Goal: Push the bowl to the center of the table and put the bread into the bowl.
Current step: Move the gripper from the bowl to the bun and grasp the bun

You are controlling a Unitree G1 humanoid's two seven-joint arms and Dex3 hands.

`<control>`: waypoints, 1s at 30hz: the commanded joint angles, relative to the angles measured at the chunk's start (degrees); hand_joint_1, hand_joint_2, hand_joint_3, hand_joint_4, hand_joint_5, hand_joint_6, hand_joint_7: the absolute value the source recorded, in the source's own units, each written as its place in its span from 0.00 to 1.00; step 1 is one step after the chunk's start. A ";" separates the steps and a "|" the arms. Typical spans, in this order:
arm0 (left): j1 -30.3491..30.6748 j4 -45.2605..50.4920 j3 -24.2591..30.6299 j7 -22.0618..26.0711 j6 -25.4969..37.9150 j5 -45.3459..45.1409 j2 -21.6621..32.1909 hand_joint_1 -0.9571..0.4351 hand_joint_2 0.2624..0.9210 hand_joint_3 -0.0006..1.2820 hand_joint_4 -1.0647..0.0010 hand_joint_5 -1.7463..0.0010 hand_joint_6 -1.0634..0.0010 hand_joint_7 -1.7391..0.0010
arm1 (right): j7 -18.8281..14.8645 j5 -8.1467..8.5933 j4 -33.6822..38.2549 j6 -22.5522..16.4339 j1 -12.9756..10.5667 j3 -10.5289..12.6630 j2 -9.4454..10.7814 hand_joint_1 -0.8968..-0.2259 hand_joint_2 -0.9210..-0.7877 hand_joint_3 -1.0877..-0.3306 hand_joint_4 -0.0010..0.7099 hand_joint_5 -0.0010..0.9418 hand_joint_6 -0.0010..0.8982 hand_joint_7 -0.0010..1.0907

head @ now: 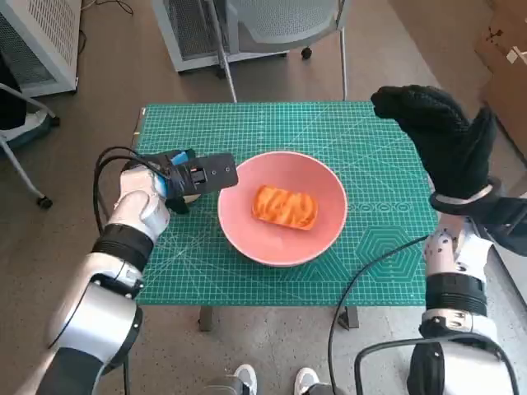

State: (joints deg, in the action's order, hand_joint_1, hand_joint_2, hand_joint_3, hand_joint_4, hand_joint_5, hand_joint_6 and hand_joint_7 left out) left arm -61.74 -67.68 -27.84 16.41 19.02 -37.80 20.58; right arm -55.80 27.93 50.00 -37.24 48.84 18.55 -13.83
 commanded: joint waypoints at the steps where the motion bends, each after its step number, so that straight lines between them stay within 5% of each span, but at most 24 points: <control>1: -1.49 -2.49 0.97 -4.85 -0.96 0.76 -0.87 0.72 0.73 0.03 0.90 0.98 0.77 0.98 | -0.54 0.14 -0.14 0.12 -0.65 0.13 0.02 0.32 0.00 0.41 0.40 0.00 0.39 0.00; 2: -1.28 -2.90 1.15 -6.19 -1.22 0.88 -1.04 0.73 0.74 0.03 0.82 0.96 0.76 0.98 | -0.54 0.18 -0.19 0.18 -0.69 0.14 0.05 0.32 0.00 0.41 0.40 0.00 0.39 0.00; 3: -1.15 -3.23 1.28 -7.19 -1.44 0.97 -1.16 0.78 0.74 0.08 0.72 0.83 0.75 0.98 | -0.53 0.21 -0.22 0.21 -0.72 0.15 0.07 0.32 0.00 0.41 0.40 0.00 0.39 0.00; 4: -0.80 -3.48 1.35 -8.58 -1.77 0.96 -1.30 0.85 0.69 0.20 0.59 0.62 0.72 0.98 | -0.50 0.20 -0.24 0.22 -0.77 0.15 0.10 0.32 0.00 0.41 0.40 0.00 0.39 0.00; 6: -0.35 -3.94 1.28 -10.49 -2.35 0.82 -1.47 0.94 0.41 0.58 0.48 0.30 0.68 0.99 | -0.38 0.12 -0.27 0.20 -0.81 0.12 0.13 0.32 0.00 0.41 0.40 0.00 0.39 0.00; 9: 0.09 -4.50 1.10 -12.52 -3.06 0.66 -1.61 0.98 0.32 0.72 0.44 0.17 0.63 0.99 | -0.22 0.01 -0.30 0.09 -0.83 0.09 0.17 0.32 0.00 0.41 0.40 0.00 0.39 0.00; 16: 0.89 -5.71 -1.11 -15.50 -4.44 -1.23 -1.56 0.97 0.54 0.54 0.43 0.18 0.50 0.97 | -0.70 0.26 -0.30 0.19 -0.82 0.13 0.21 0.32 0.00 0.41 0.40 0.00 0.39 0.00; 21: 1.52 -6.44 -2.72 -18.48 -6.17 -2.35 -1.21 0.95 0.86 0.29 0.49 0.19 0.38 0.95 | -0.80 0.32 -0.34 0.44 -0.84 0.07 0.25 0.32 0.00 0.41 0.40 0.00 0.39 0.00; 27: 2.56 -6.94 -3.47 -22.34 -7.89 -2.92 -1.06 0.95 0.98 0.19 0.51 0.19 0.30 0.91 | -1.04 0.37 -0.61 0.31 -1.16 0.08 0.19 0.32 0.00 0.41 0.40 0.00 0.39 0.00; 28: 2.69 -6.95 -3.52 -22.75 -8.02 -2.97 -1.08 0.85 0.98 0.18 0.51 0.21 0.37 0.67 | -1.04 0.36 -0.66 0.27 -1.22 0.10 0.19 0.32 0.00 0.41 0.40 0.00 0.39 0.00; 30: 2.84 -6.97 -3.56 -23.27 -8.27 -2.99 -1.08 0.77 0.99 0.17 0.49 0.19 0.46 0.51 | -1.04 0.36 -0.67 0.23 -1.28 0.15 0.17 0.32 0.00 0.41 0.40 0.00 0.39 0.00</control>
State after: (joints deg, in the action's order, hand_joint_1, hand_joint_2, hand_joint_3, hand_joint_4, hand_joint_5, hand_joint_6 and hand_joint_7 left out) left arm -60.25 -73.89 -30.97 -5.40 11.37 -40.24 19.44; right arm -56.30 28.06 49.33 -37.28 48.79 18.56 -13.73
